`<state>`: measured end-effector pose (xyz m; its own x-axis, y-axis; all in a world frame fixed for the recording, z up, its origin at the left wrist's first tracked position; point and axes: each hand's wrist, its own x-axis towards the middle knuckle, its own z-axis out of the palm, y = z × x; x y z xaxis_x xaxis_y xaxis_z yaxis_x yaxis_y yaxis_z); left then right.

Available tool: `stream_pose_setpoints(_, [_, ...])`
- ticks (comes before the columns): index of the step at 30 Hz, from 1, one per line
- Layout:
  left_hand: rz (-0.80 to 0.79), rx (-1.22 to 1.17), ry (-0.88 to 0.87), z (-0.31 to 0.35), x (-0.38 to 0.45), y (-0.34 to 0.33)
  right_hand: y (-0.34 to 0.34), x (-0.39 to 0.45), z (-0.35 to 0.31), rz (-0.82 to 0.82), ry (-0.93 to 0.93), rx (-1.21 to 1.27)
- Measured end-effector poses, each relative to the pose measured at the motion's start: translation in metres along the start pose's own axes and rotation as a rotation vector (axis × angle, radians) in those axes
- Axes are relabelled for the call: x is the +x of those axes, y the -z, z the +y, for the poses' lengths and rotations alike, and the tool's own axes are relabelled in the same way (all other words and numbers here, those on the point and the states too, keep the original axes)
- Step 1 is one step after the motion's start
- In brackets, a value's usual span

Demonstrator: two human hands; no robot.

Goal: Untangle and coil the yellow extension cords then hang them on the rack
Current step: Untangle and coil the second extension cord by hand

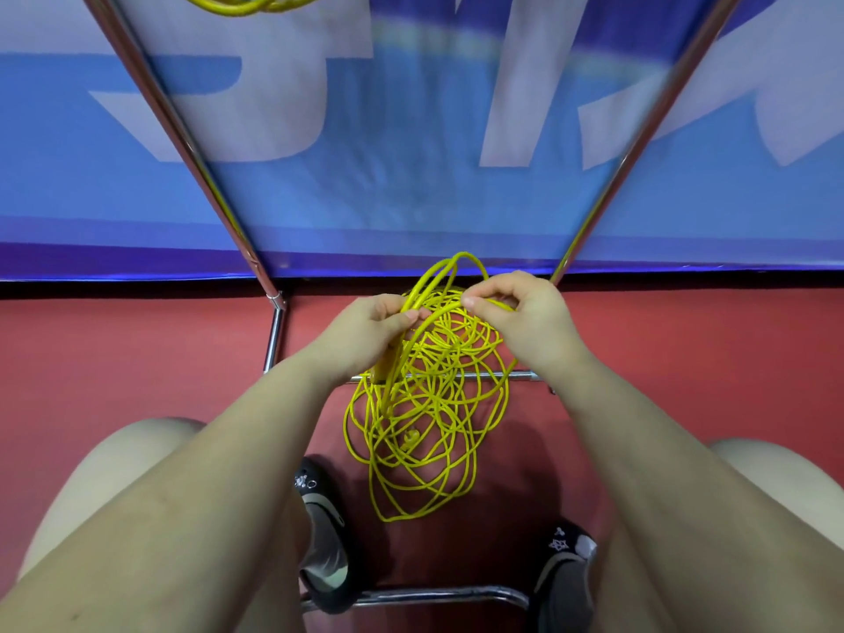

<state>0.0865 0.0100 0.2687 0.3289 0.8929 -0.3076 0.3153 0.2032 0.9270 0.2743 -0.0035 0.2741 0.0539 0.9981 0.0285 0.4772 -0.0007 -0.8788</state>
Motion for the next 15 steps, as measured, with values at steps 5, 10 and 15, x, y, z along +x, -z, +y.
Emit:
stream_pose_setpoints(5, [-0.077, -0.131, 0.053, 0.004, -0.003, -0.009, -0.007, 0.001, 0.002, 0.011, -0.022, 0.006])
stream_pose_setpoints(10, [-0.097, 0.009, 0.052, -0.005, 0.001, -0.008, -0.013, -0.002, 0.006, 0.075, -0.064, -0.07])
stream_pose_setpoints(15, [0.06, -0.086, 0.015, -0.005, 0.006, 0.001, -0.012, -0.002, 0.025, -0.209, -0.194, -0.207])
